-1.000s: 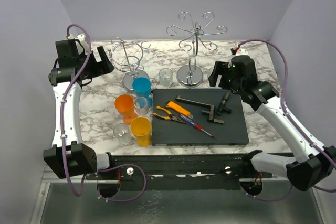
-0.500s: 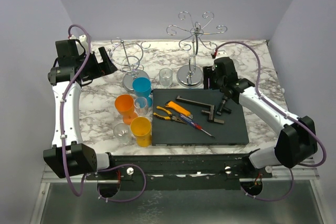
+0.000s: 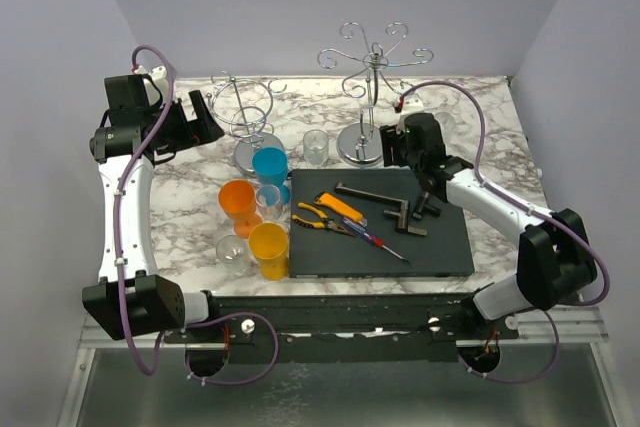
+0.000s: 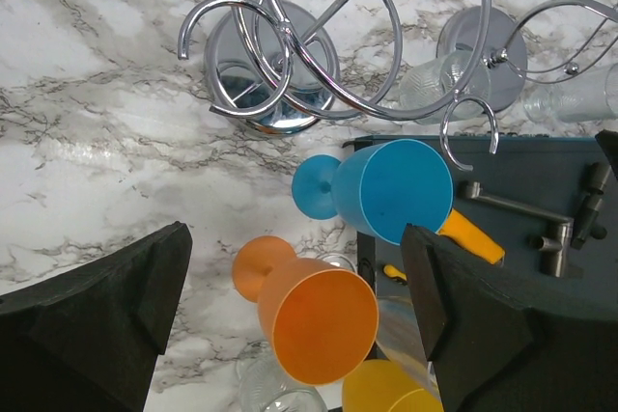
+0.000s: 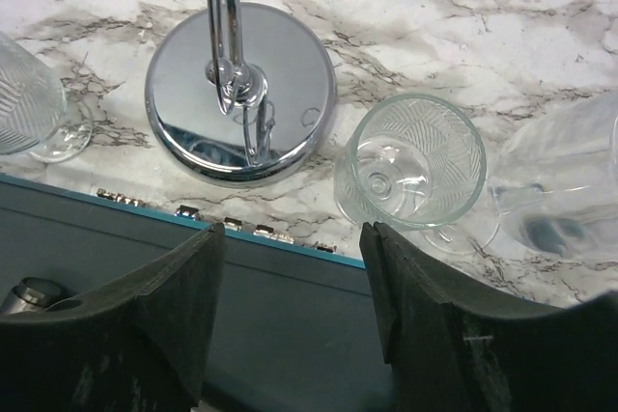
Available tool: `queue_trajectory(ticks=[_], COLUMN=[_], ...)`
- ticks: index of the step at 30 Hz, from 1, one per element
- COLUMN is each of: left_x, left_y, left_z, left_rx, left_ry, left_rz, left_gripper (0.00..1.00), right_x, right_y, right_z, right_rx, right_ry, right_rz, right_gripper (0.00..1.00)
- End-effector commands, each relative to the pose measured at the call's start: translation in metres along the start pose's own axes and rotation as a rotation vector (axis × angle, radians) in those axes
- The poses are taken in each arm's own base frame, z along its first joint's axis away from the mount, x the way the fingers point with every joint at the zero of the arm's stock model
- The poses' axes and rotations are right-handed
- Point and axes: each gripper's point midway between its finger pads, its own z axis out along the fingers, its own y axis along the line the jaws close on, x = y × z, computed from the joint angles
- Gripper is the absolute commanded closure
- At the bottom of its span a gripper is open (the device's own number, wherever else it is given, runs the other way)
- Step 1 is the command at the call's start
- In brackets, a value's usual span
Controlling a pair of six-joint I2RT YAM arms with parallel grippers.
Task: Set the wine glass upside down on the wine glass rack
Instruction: Pick up the wine glass at the center of the board.
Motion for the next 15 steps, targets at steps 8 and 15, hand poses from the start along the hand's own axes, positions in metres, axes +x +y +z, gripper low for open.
queue_trajectory(ticks=[8, 15], left_x=[0.000, 0.006], left_y=[-0.013, -0.014], left_z=[-0.013, -0.012], left_rx=[0.054, 0.069], left_ry=[-0.006, 0.009], left_rz=[0.027, 0.030], left_gripper=[0.01, 0.01], right_x=[0.015, 0.019], right_y=[-0.014, -0.013], right_z=[0.026, 0.022], right_rx=[0.059, 0.049], right_ry=[-0.108, -0.166], right_rz=[-0.042, -0.039], right_gripper=[0.37, 0.39])
